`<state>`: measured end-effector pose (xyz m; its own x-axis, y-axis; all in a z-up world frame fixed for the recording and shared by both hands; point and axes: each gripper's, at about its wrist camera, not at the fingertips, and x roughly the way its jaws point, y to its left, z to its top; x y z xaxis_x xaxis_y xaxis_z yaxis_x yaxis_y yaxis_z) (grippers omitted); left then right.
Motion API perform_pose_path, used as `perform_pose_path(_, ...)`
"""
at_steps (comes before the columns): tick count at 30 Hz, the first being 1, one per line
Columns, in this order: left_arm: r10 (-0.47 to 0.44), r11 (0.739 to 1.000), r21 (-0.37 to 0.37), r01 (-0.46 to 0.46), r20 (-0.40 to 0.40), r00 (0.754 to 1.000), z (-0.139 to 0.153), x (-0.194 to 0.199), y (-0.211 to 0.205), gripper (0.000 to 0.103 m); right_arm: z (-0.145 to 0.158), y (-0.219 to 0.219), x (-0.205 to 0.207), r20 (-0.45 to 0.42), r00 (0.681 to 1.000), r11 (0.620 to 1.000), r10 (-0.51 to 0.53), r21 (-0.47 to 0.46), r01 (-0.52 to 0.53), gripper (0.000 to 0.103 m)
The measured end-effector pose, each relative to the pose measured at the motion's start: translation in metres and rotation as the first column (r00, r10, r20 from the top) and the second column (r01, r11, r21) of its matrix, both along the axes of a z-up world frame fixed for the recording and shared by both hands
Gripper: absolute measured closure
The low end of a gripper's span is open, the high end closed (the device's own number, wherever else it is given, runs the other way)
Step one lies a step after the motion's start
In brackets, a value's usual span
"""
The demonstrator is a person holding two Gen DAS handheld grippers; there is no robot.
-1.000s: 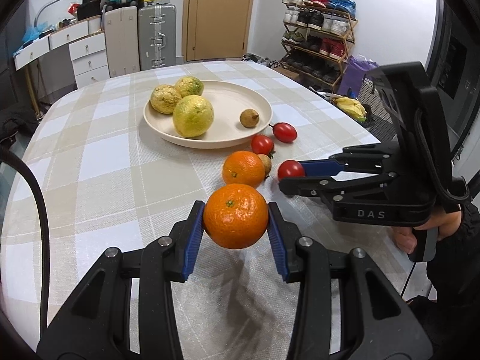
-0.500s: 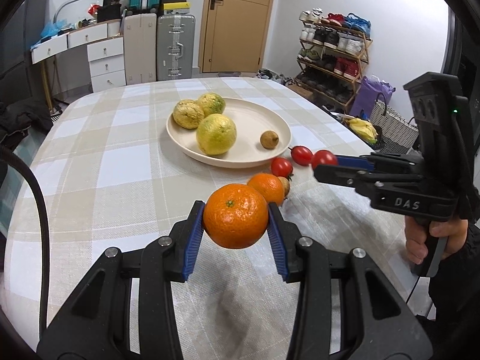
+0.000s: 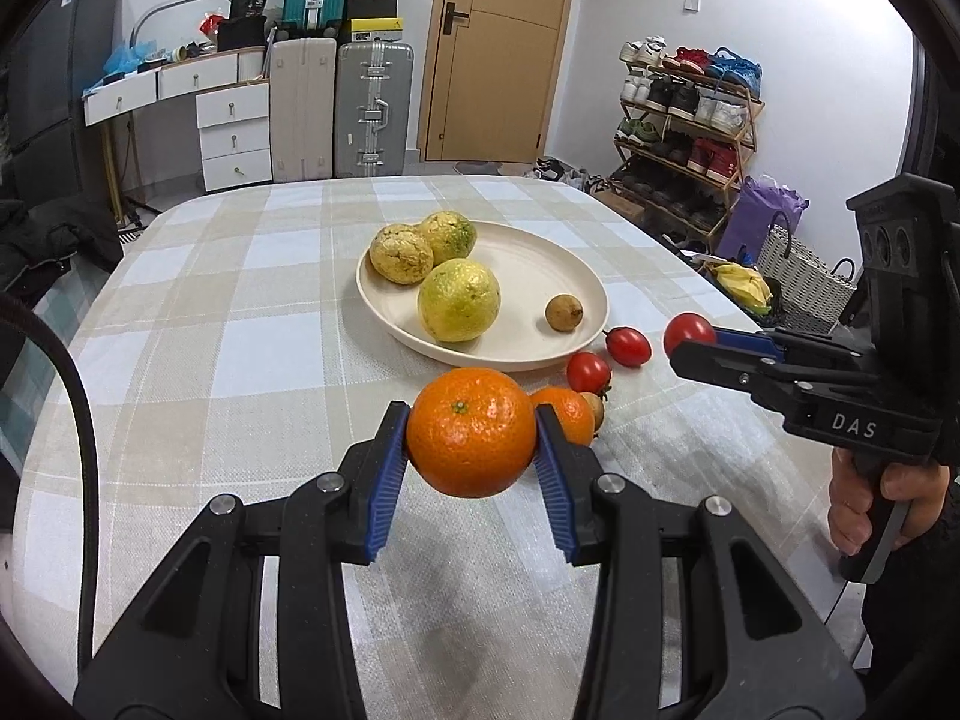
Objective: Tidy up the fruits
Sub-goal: 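Carry the held orange and tomato over the plate with both tools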
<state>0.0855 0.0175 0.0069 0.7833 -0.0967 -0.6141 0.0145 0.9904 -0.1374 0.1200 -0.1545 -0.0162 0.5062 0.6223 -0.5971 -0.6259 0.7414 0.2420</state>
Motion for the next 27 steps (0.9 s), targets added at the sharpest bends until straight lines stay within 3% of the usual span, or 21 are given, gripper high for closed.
perform_pose_path(27,-0.004,0.999,0.04,0.003,0.025,1.0,0.005,0.054,-0.011,0.065,0.007,0.008,0.028,-0.042,0.999,0.999,-0.021,0.031,0.022,0.072)
